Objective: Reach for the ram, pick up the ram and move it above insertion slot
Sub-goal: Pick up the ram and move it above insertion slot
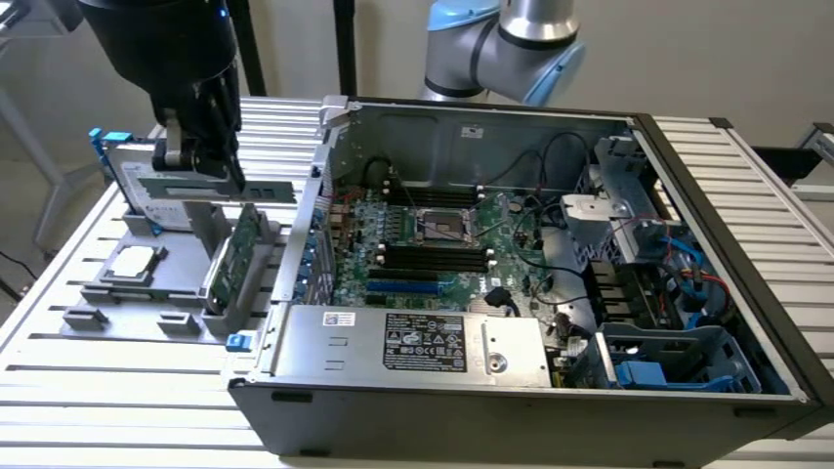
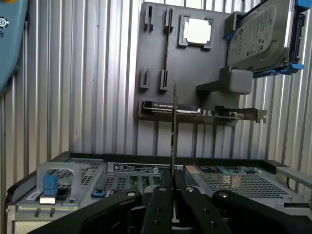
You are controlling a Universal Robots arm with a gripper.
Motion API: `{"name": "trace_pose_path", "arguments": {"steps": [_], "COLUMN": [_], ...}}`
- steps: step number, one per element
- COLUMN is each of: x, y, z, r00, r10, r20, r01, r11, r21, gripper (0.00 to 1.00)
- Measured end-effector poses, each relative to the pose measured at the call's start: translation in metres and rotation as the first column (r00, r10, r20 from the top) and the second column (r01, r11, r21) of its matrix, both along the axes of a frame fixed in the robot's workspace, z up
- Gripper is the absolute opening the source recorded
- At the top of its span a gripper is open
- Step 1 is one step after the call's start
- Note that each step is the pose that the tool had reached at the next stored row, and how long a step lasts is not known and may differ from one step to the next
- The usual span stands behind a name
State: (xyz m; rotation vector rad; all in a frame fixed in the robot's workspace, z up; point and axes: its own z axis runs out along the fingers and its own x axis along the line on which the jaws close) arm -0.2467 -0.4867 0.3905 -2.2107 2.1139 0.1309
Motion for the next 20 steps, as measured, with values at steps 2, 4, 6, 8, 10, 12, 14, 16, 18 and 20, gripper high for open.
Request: {"name": "trace_pose_path", "arguments": {"steps": [2,4,6,8,10,12,14,16,18,20], "x": [0.009,0.018,0.027,0.036,0.045,0.055,0.064,0.073,0.082,0.091], "y": [0.0000,0.0000,0.0000,0.0000,0.0000,0.0000,0.0000,0.0000,0.0000,0.0001], "z": [0.0001,0.0002,0.0002,0.0002,0.0002,0.0002,0.0002,0.0002,0.0002,0.0002], "r00": [1.0000,1.0000,1.0000,1.0000,1.0000,1.0000,1.0000,1.0000,1.0000,1.0000], "r10": [0.000,0.000,0.000,0.000,0.000,0.000,0.000,0.000,0.000,0.001], "r20": [0.0000,-0.0001,0.0000,0.0000,0.0000,0.0000,-0.0001,-0.0001,-0.0002,-0.0003], "r01": [0.000,0.000,0.000,0.000,0.000,0.000,0.000,0.000,0.000,-0.001], "r11": [1.0000,0.9998,0.9996,0.9994,0.9991,0.9989,0.9987,0.9987,0.9986,0.9986], "r21": [0.0096,0.0192,0.0280,0.0352,0.0414,0.0466,0.0501,0.0519,0.0527,0.0533], "gripper": [0.13,0.13,0.13,0.13,0.13,0.13,0.13,0.13,0.13,0.13]}}
